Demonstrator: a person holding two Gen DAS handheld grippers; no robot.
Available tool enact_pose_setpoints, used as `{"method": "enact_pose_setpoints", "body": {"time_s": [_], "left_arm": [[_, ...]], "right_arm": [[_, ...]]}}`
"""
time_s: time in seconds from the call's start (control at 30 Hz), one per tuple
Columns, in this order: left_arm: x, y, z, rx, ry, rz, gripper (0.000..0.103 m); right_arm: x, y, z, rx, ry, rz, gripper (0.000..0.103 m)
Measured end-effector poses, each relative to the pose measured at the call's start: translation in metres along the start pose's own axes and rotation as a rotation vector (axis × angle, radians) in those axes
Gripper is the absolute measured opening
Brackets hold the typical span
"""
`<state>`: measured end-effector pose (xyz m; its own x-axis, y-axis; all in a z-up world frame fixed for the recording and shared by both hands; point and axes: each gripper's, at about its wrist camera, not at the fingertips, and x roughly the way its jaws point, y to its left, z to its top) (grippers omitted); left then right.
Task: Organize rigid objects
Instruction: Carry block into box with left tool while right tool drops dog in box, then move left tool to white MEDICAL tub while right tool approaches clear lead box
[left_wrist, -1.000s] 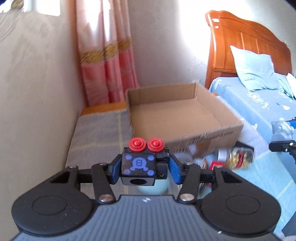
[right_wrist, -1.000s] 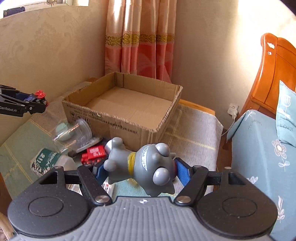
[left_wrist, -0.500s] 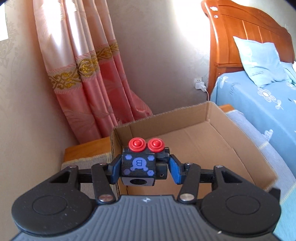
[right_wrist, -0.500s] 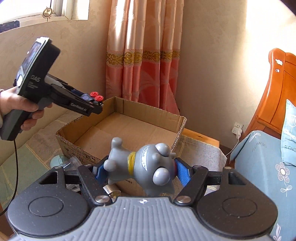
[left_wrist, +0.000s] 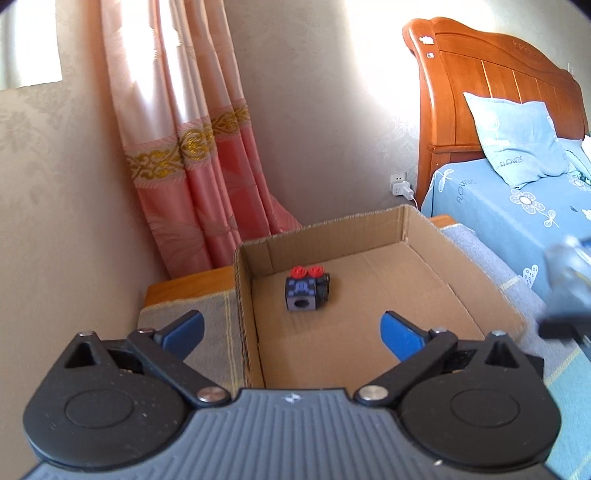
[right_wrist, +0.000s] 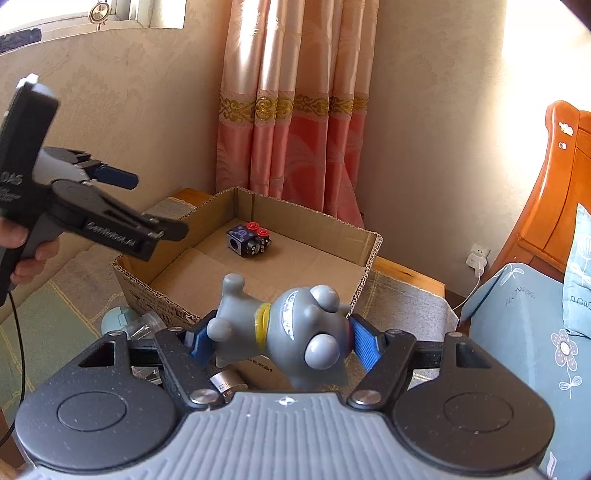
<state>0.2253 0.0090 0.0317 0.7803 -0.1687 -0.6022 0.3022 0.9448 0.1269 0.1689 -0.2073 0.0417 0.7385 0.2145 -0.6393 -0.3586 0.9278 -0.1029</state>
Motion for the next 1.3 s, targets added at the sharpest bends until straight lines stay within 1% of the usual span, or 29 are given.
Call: {"method": "enact_pose_setpoints", "body": {"time_s": [0.23,0.43,0.53,0.67,0.7,0.73,0.77,0.8,0.9,1.0,1.17,1.3], "left_arm": [[-0.041,0.004,-0.049,-0.106,0.014,0.025,0.102],[-0.062,0.002,-0.080,-0.115,0.031,0.123,0.102],[-0.070,-0.002,-0.090,-0.113,0.036,0.131,0.102],[-0.075,-0.002,-0.097,-0.126,0.039,0.124,0.102],[-0.077,-0.003,-0.098,-0.128,0.038,0.121,0.102],[-0.077,-0.003,-0.098,-0.130,0.036,0.122,0.102],[-0.078,-0.002,-0.098,-0.131,0.034,0.123,0.102],[-0.079,-0.002,-0.099,-0.132,0.032,0.123,0.102],[-0.079,0.000,-0.099,-0.135,0.031,0.123,0.102],[-0.078,-0.001,-0.099,-0.133,0.037,0.122,0.102],[-0.078,-0.007,-0.101,-0.115,0.043,0.113,0.102],[-0.078,-0.012,-0.104,-0.101,0.057,0.100,0.102]], "right_arm": [[0.025,0.005,0.021,-0.016,0.034,-0.005,0.077],[0.064,0.002,0.049,-0.004,0.070,-0.009,0.077],[0.088,0.001,0.062,-0.001,0.094,-0.021,0.077],[0.116,-0.002,0.081,0.023,0.111,-0.048,0.078],[0.121,-0.004,0.085,0.045,0.105,-0.058,0.080],[0.125,-0.007,0.088,0.065,0.093,-0.065,0.090],[0.127,-0.009,0.091,0.078,0.083,-0.074,0.096],[0.128,-0.012,0.092,0.095,0.077,-0.085,0.103],[0.121,-0.016,0.090,0.131,0.076,-0.081,0.103],[0.107,-0.011,0.081,0.110,0.072,-0.099,0.103],[0.084,-0.002,0.059,0.107,0.085,-0.089,0.103],[0.066,0.008,0.035,0.105,0.086,-0.078,0.103]]}}
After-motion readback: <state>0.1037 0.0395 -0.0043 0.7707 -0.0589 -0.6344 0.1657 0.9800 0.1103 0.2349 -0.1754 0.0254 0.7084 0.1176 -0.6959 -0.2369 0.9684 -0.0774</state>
